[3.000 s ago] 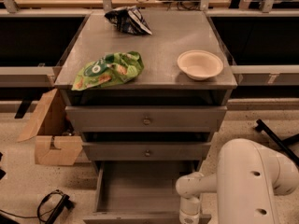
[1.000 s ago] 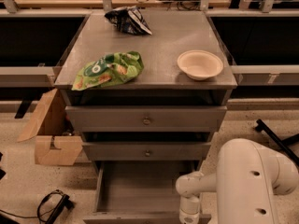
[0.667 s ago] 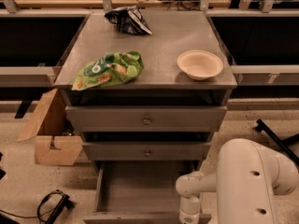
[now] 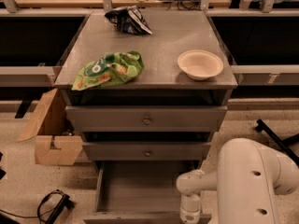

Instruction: Open bottom drawer

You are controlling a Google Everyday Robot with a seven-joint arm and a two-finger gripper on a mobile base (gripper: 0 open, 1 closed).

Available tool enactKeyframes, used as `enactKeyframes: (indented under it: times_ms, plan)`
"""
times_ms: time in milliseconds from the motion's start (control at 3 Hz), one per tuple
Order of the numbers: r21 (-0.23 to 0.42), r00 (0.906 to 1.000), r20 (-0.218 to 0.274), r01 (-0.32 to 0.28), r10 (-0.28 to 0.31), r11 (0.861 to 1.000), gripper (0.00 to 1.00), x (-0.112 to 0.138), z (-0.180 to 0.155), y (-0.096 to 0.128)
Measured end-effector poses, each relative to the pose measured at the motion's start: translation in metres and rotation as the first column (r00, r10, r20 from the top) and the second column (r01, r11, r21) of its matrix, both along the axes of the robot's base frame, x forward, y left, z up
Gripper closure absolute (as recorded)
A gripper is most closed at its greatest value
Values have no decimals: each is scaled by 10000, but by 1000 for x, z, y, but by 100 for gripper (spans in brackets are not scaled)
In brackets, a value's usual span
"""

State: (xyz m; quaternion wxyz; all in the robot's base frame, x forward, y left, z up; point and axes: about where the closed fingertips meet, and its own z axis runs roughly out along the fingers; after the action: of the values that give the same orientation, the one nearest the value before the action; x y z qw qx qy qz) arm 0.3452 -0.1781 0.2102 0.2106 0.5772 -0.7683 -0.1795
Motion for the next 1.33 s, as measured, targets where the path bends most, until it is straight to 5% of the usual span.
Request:
enactKeyframes:
  times_ms: [667,1333]
  plan:
    - [0,10000,85,-41,41,10000,2,2,4,-3]
    - [-6,9997,224,-101,101,9999,47,6,13,-8]
